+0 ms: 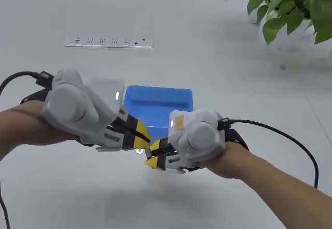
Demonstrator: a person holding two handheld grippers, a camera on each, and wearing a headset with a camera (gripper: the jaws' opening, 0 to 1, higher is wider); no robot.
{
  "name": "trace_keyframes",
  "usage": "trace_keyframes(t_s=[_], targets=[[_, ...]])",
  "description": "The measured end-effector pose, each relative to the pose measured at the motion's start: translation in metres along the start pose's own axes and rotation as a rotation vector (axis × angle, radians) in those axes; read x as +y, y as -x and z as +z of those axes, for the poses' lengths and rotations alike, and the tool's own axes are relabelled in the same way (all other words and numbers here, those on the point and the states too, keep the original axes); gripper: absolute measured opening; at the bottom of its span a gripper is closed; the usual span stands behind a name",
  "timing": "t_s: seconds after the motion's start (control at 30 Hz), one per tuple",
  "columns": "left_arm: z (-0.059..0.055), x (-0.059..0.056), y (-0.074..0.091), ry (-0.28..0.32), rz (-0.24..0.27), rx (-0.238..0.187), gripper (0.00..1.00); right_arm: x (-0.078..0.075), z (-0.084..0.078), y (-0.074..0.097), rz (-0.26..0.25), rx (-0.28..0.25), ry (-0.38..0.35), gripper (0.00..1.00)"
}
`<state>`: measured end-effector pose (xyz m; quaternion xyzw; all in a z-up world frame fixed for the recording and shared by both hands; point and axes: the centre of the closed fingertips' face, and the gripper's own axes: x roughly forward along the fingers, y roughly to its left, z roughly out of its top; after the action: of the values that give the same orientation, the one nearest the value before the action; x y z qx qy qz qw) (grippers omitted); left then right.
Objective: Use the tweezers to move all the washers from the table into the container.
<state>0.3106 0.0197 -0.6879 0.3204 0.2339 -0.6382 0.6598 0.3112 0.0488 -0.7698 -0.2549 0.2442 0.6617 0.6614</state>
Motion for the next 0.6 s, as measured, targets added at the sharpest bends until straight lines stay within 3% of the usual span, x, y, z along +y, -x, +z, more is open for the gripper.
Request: trace_keyframes(t_s=[0.6], targets=[[0.015, 0.018, 0.02, -0.014, 0.013, -0.004, 0.05, -0.018, 0.022, 0.014, -0.025, -0.014, 0.013, 0.09]])
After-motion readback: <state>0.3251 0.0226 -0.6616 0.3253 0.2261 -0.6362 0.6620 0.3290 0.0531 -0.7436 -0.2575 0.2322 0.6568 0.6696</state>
